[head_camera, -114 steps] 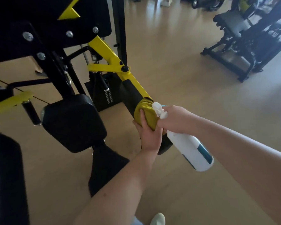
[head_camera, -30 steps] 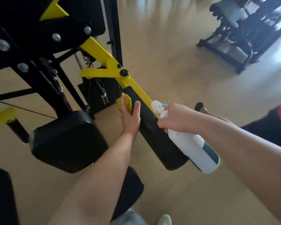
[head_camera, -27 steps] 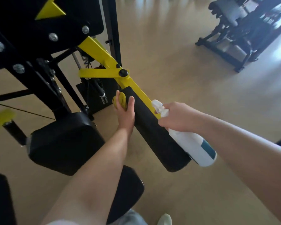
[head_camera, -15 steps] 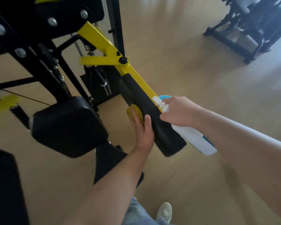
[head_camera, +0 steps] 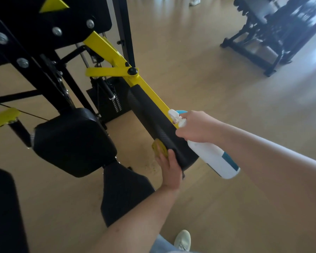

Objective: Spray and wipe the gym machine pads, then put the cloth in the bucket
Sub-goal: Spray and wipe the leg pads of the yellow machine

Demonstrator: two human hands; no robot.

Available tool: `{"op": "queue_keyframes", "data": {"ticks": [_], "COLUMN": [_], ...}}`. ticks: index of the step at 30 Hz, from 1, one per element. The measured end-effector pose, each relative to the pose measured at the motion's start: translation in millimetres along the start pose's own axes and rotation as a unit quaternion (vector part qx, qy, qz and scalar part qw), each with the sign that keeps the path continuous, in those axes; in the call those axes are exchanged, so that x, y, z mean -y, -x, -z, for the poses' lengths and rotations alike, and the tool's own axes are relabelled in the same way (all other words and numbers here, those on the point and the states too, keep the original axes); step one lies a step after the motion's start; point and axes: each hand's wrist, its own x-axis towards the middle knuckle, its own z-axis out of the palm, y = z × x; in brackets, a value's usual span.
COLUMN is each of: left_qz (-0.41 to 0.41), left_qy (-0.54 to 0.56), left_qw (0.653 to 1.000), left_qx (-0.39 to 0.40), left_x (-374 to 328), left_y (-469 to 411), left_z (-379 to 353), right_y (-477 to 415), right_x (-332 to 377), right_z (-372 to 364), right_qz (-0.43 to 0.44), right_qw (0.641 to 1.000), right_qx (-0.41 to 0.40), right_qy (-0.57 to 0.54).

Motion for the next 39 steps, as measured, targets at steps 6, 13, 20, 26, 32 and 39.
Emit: {"op": "queue_keyframes", "data": {"ticks": [6, 13, 20, 26, 32, 39], "left_qz": [0.091, 0.004, -0.113, -0.096, -0.105, -0.087], "left_qy": [0.195, 0.046, -0.048, -0.004, -0.025, 0.015], "left_qw": [0.969, 0.998, 0.992, 0.992, 0.991, 0.995], "left_qx": [0.118, 0.041, -0.003, -0.075, -0.075, -0.055], "left_x": [-54, -26, -53, -100, -100, -76], "left_y": [-82, -37, -63, -145, -205, -154], "left_z": [28, 18, 20, 44, 66, 50], "right_y": [-9, -23, -40, -55, -63, -57], "right_x": [13, 18, 30, 44, 56, 57], "right_z": [3, 3, 3, 6, 0, -7], "right_qz": [-0.002, 0.003, 0.013, 0.022, 0.029, 0.043], "right_qw": [1.0, 1.0, 1.0, 0.999, 0.993, 0.985], "right_qx": [0.009, 0.003, -0.012, -0.006, -0.021, -0.016], "right_qy": [0.01, 0.011, 0.026, 0.043, 0.113, 0.167]}}
